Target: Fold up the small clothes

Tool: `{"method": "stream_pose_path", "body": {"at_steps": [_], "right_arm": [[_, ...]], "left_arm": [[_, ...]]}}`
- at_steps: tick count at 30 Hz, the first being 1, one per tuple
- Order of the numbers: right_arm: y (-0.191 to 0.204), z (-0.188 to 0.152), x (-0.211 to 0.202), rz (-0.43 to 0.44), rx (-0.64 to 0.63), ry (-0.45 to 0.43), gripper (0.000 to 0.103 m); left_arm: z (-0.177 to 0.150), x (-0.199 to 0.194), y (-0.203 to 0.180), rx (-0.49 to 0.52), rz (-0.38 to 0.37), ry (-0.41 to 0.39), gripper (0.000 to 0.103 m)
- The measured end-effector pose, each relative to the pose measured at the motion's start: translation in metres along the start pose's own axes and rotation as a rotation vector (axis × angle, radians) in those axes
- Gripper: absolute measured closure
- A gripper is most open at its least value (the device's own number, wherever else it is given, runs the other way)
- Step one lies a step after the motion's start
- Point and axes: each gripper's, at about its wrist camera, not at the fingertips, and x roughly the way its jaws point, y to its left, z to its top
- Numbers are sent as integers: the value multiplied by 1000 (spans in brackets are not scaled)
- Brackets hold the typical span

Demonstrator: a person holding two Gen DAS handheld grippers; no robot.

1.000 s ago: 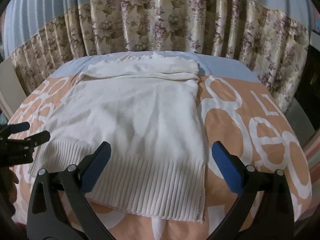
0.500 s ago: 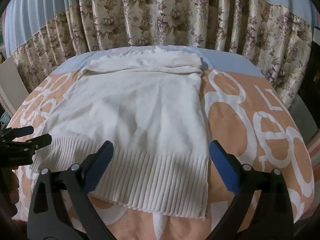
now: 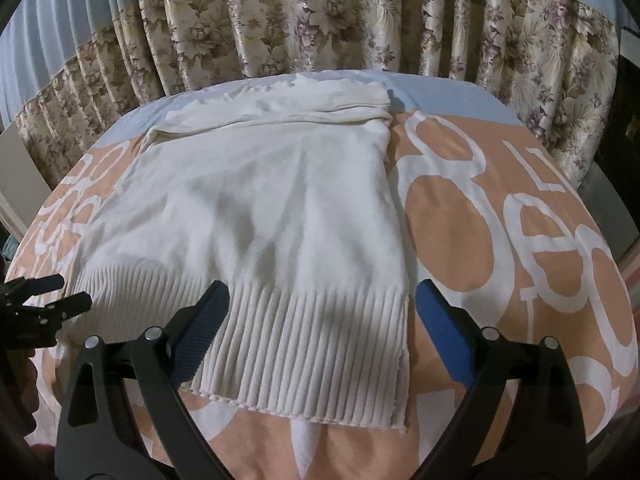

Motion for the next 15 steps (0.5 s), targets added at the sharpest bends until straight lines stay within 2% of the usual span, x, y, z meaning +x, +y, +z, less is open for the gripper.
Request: {"method": "stream_pose_path", "body": {"at_steps": [3,6,8,11,15], "right_arm": [[0,0,0,3,-11,3,9],[0,-1,2,2,-17,7,9],[0,-1,2,5,-17,6,9],[0,-1,2,4,-17,5,9],[0,-2,4,5,-20,18,9]], "left_arm": [[-4,1,2,-13,-37,19,19],[-3,0,-3,11,-31,28,44],[-1,-1,-6,24,-37,30,67],[5,1,-4,24,-58,35,82],[11,-1,1,20,-83,31,87]]}}
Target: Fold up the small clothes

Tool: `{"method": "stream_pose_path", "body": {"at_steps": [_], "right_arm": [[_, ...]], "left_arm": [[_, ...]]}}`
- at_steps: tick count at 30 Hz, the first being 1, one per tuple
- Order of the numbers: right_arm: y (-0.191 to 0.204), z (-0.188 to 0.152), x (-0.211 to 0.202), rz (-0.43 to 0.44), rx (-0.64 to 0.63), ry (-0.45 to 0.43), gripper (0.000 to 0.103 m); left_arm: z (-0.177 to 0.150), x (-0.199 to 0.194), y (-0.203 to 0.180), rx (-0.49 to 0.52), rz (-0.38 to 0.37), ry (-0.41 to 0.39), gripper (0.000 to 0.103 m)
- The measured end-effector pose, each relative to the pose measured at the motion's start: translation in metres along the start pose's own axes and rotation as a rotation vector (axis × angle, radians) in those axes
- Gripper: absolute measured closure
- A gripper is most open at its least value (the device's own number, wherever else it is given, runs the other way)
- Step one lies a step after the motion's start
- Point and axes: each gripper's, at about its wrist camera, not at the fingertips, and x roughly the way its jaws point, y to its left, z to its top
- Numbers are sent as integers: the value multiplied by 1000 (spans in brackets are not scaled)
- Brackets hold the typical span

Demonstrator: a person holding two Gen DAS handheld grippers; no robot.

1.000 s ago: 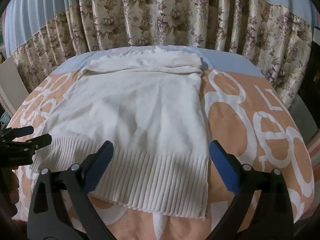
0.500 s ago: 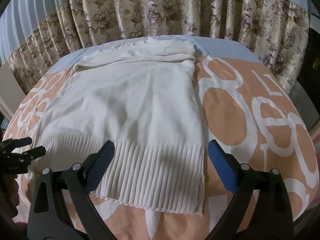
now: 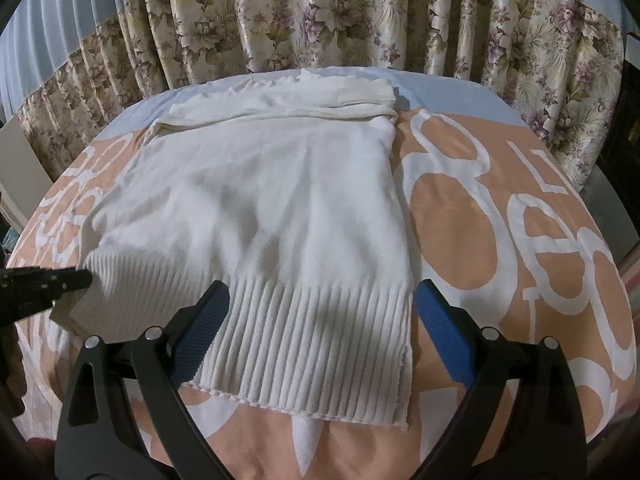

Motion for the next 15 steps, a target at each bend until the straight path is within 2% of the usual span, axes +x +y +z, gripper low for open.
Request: {"method": "stream_pose_path", "body": {"at_steps": [2,7,13,14,15], "right_arm": [[-1,-1,2,7,6,15,10],[-5,-5,8,25,23,51,22],[-20,-8,13,-2,105,81,27],[-24,-9,16,9,121,95,30],[-28,-11,18,27,142,112,40]], "left_arm": [[3,-2,0,2,2,-10,88],[10,-1,-1,1,9,-25,88],[12,-1,-1,-7,7,-31,88],[11,-1,0,-10,6,-29,88],[11,0,-1,-11,7,-29,88]]}}
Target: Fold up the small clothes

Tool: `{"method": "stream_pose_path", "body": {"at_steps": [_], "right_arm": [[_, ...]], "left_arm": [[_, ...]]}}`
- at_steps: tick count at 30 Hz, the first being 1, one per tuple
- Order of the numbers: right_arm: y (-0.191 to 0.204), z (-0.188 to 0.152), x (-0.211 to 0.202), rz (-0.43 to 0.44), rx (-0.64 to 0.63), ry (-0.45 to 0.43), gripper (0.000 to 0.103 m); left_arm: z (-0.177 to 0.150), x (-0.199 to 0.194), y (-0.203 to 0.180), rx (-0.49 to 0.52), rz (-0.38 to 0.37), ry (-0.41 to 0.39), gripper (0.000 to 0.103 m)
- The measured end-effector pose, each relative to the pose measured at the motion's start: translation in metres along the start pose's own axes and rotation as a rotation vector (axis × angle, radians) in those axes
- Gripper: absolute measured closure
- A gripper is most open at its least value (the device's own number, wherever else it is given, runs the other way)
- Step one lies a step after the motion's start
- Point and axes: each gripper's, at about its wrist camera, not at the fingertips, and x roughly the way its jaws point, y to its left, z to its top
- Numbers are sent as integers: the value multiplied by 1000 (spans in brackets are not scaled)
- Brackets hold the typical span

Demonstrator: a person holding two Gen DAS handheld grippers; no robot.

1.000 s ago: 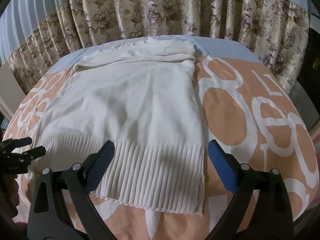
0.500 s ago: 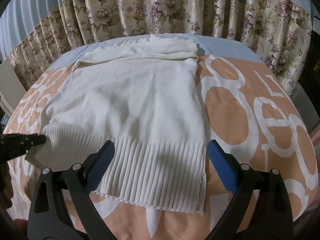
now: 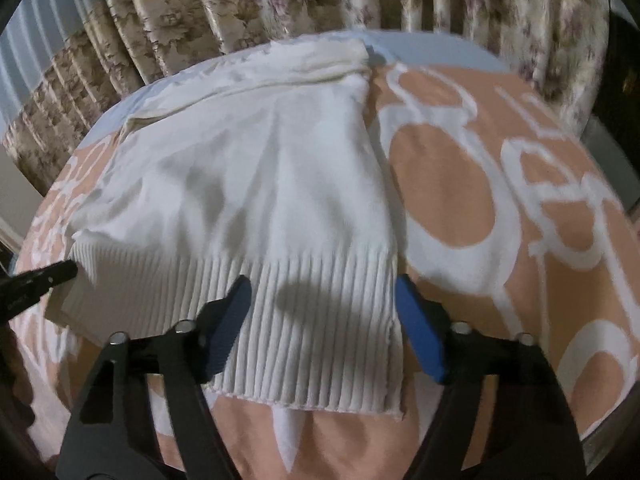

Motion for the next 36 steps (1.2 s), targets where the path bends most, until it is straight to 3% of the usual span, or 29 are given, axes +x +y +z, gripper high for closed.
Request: {"method": "stream_pose_path", "body": {"at_steps": [2,4,6,7,19,23,26,28,29,36], "right_arm": [[0,0,1,1,-4,13,53],[3,0,2,27,-19,24,82],[6,1,3,53,-29,26,96],[7,1,2,49,-37,17,97],[12,38,-11,78,-79,-72,98],[13,55,-5,107,-76,-14,98],[11,49,-1,110,-78,30,94],[6,42,-4,102,-59,33,71],[3,39,-7,91,-43,28,68],[-12,18,-4,87,35,81,63]], "left_arm": [[-1,1,-1,1,2,0,88],[-1,2,0,2,3,-1,88],[0,2,0,4,2,-4,88],[0,3,0,6,3,-6,88],[25,-2,2,26,3,-61,89],[42,-3,4,15,1,-75,89],[42,-1,3,25,5,-71,89],[40,3,4,23,5,-58,89],[38,5,5,17,2,-50,89],[34,6,6,16,-3,-45,89]]}}
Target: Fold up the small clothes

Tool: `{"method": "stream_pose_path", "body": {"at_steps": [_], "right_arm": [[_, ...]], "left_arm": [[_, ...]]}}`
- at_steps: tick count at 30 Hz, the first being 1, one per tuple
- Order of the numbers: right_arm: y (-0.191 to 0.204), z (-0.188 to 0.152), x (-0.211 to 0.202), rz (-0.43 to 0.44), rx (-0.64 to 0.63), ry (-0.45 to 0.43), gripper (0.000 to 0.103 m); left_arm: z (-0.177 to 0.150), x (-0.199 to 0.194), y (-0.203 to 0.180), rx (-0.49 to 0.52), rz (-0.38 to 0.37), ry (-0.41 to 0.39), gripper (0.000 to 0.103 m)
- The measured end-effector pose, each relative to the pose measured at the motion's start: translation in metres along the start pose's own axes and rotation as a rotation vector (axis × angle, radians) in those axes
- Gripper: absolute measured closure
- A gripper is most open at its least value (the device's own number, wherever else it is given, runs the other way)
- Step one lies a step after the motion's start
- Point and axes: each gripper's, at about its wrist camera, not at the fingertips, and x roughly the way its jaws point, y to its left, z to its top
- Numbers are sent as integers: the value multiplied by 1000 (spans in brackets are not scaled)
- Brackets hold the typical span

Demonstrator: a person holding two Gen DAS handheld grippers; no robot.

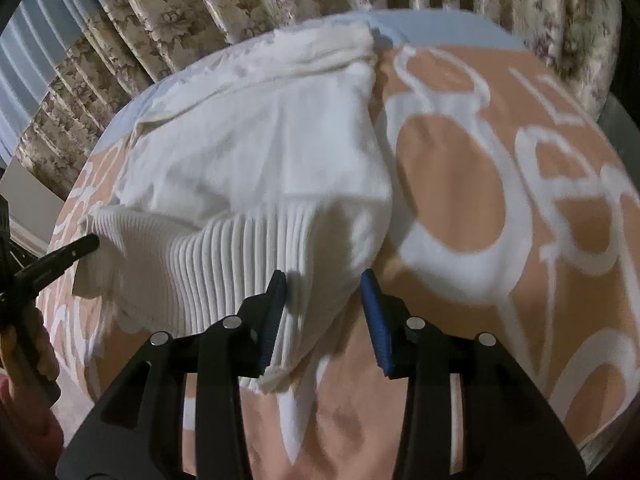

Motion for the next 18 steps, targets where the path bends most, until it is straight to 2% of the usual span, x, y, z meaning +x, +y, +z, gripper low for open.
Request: {"method": "stream_pose_path", "body": {"at_steps": [3,6,9,13,18], "right_arm": [[-7,-2,-6,24,57,-31,63],[-13,2,-16,6,83,-80,63],[-19,7,-17,-26,95,-88,63],[-8,6,2,-30,26,-2,67],[27,-7,7,-49,-118,18,67]], "left_arm": [[0,-1,0,-5,-5,-1,89],[-1,-1,-1,0,-3,-1,89],[-1,-1,0,-2,-4,-2,89],[-1,-1,-1,0,-1,3,89],[-1,-1,-2,-1,-2,5,89]]}}
